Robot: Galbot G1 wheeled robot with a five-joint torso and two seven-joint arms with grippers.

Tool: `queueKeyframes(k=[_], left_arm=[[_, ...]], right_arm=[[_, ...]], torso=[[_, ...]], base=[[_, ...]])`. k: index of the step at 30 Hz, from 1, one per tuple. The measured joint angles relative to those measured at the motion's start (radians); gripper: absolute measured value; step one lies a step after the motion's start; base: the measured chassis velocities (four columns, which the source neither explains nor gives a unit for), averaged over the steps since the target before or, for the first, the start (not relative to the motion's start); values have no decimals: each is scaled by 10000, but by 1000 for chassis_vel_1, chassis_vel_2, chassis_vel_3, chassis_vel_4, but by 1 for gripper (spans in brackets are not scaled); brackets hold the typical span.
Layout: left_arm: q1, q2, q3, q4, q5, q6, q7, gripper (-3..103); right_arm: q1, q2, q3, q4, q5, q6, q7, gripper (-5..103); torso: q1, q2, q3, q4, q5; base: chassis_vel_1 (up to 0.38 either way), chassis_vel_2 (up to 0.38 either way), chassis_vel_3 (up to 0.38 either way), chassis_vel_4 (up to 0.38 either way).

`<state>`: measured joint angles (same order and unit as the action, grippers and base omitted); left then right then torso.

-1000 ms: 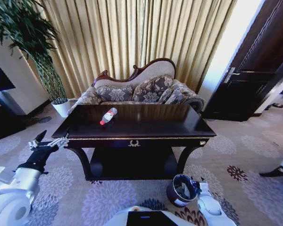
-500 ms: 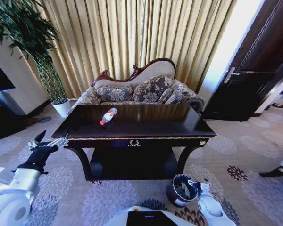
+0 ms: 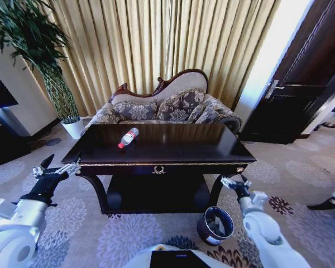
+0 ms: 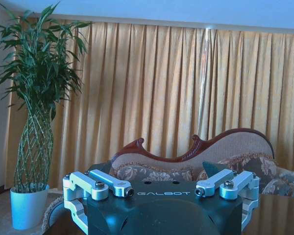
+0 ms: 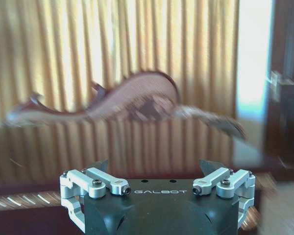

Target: Move to the front of the table and place the trash on the table into the trash bin.

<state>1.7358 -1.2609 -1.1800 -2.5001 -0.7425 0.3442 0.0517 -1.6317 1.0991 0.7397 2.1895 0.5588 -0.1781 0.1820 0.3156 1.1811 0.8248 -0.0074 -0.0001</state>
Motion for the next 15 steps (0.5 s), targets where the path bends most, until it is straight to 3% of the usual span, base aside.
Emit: queueKeyframes(k=[8,15], left_arm=[[-12,-24,19,1,-10,-79,11,100],[-8,-20,31,1,-17,-82,13,100]], right_arm=[[-437,-258,23,2776,174,-861,32,100],[-511,-257,-236,2872,-139,-1193,38,100]], torso=[[-1,1,-1,-1,-1],[0,0,0,-1,3]], base=[[0,0,0,0],[0,0,0,0]])
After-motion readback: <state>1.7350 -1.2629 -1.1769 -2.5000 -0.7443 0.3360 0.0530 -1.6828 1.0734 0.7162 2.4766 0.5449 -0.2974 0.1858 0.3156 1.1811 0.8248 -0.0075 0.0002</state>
